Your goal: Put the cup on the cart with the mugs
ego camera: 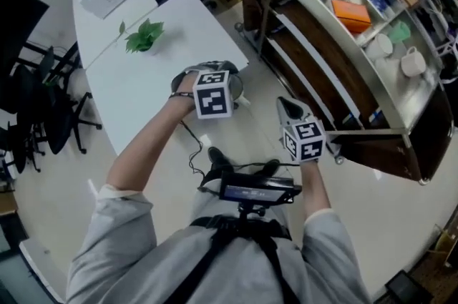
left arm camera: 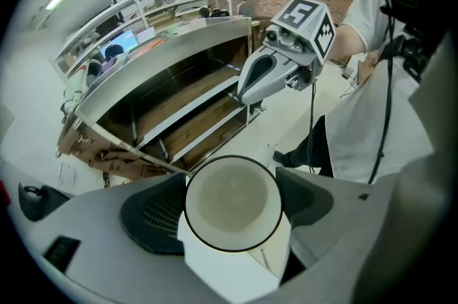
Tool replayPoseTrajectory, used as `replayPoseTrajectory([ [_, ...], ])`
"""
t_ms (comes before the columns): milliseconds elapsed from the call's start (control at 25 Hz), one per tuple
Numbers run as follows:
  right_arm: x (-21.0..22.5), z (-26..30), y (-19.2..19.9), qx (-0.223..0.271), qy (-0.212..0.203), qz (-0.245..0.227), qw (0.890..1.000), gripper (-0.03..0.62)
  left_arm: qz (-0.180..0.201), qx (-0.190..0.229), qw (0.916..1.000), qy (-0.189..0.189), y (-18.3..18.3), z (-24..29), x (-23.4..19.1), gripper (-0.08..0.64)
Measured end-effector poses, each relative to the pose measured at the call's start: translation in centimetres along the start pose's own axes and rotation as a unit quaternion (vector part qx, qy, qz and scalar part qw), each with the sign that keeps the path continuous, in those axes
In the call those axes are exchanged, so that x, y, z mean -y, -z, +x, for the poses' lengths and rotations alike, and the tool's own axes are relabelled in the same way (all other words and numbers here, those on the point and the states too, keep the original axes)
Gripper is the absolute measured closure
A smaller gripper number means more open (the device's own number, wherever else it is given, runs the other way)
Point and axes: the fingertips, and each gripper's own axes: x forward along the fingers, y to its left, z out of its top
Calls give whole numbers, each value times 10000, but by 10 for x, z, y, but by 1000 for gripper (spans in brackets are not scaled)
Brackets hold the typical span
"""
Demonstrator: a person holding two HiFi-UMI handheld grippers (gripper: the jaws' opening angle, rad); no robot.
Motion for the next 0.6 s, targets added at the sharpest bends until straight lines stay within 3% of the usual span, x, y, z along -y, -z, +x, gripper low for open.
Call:
replayPoseTrajectory([
  [320,97,-105,36,330,858,291,9953,586,889,292,9948,411,-143,38,31,160],
  [600,148,-177,68,456,1326,493,9889,586,1641,327,9843,568,-240,57,54,160],
])
